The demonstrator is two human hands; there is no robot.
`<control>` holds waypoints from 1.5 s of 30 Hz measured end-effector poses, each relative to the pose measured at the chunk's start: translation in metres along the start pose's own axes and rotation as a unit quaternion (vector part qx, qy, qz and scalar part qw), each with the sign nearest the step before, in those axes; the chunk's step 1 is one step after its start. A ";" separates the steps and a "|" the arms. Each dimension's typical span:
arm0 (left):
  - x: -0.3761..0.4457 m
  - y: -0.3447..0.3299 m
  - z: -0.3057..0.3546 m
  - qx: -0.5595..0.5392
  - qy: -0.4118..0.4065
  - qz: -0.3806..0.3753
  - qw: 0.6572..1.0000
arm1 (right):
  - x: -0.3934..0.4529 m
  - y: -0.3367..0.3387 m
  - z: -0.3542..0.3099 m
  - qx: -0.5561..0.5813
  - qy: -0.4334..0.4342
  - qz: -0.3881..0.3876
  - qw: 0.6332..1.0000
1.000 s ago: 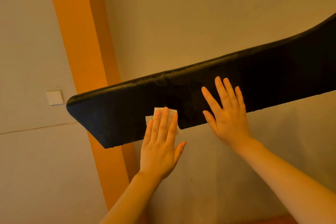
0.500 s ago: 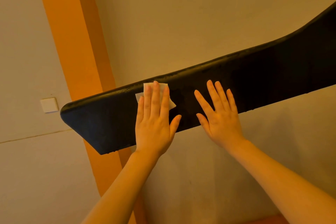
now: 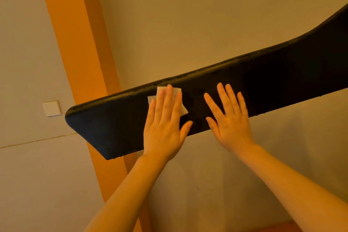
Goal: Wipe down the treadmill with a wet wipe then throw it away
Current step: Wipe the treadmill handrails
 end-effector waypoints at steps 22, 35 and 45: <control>-0.002 -0.006 0.012 -0.007 -0.018 -0.008 1.000 | -0.001 0.001 0.001 0.008 0.005 0.002 1.000; -0.025 -0.019 0.027 -0.001 -0.074 -0.036 0.997 | -0.001 0.001 0.002 0.004 0.004 -0.008 1.000; 0.004 -0.005 0.015 -0.007 -0.043 -0.001 0.999 | -0.002 0.003 0.003 0.003 0.005 -0.007 1.000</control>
Point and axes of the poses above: each hand's wrist, its own x-axis towards the middle knuckle, its own y-axis out of the back of the hand, z = x × y, the point moved 3 cm from there along x, towards the middle knuckle, and after that the axes turned 7 degrees about -x, right-handed, at the moved point
